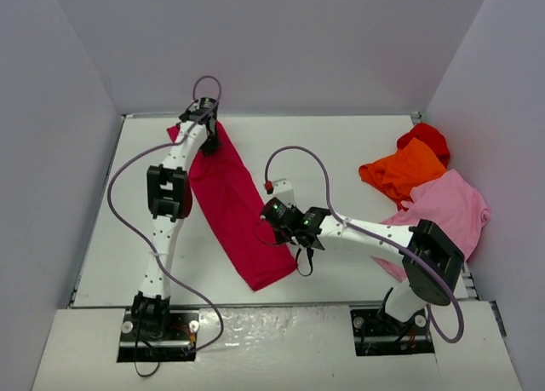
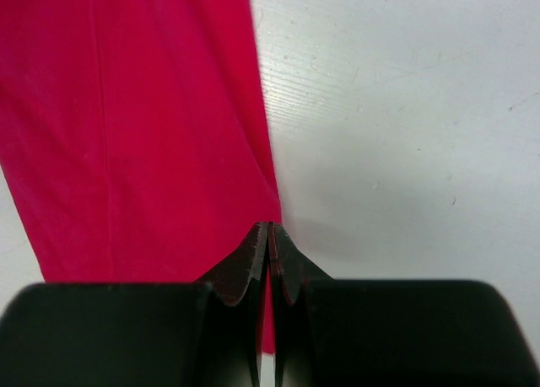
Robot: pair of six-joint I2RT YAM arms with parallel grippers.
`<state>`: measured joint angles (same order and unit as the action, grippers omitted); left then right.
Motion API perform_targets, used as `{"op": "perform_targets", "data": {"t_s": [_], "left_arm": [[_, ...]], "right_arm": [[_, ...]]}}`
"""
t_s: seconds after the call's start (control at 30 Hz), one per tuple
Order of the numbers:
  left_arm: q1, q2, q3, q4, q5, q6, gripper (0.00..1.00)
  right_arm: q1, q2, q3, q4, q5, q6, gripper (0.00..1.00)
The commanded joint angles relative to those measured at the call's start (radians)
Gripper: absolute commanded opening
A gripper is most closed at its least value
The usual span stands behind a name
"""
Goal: Fold and stack the t-shirts
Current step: Rotate the tshirt 90 degrees
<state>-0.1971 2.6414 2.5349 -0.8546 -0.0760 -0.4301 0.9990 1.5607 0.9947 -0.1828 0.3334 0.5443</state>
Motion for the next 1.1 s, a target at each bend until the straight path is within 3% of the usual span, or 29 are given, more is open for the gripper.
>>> {"op": "perform_targets", "data": {"t_s": [0.0,0.1,0.2,0.3,0.4,0.53,0.67,0.87,1.07], "left_arm": [[-0.123,0.049,0.109,-0.081,0.203,0.077,0.0],[-0.16,-0.009,-0.002,-0.009,0.24,0.058,0.0],[-0.174,-0.157,-0.178,0.064,0.174,0.067,0.0],[-0.184,-0.43,-0.43,0.263,0.035,0.085,0.0],[-0.18,-0.643,-0.542,0.316,-0.038,0.081,0.0],[-0.176,-0.808,-0.631,0.321,-0.087,0.087,0.0],[-0.174,-0.928,-0.704,0.264,-0.101,0.081,0.0],[-0.173,-1.168,-0.97,0.267,0.046,-0.029,0.0],[-0.173,-1.314,-1.208,0.27,0.133,-0.08,0.0]], "right_arm": [[-0.011,0.025,0.023,0.019,0.014,0.006,0.0],[-0.017,0.044,0.027,0.029,0.019,-0.006,0.0],[-0.03,0.048,0.023,0.045,0.007,-0.013,0.0],[-0.069,0.048,0.023,0.115,-0.022,-0.036,0.0],[-0.141,0.07,0.053,0.168,-0.049,-0.078,0.0],[-0.245,0.17,0.167,0.214,-0.081,-0.149,0.0],[-0.325,0.321,0.351,0.249,-0.169,-0.229,0.0],[-0.373,0.621,0.8,0.206,-0.322,-0.307,0.0],[-0.39,0.852,1.066,0.118,-0.392,-0.332,0.0]]}}
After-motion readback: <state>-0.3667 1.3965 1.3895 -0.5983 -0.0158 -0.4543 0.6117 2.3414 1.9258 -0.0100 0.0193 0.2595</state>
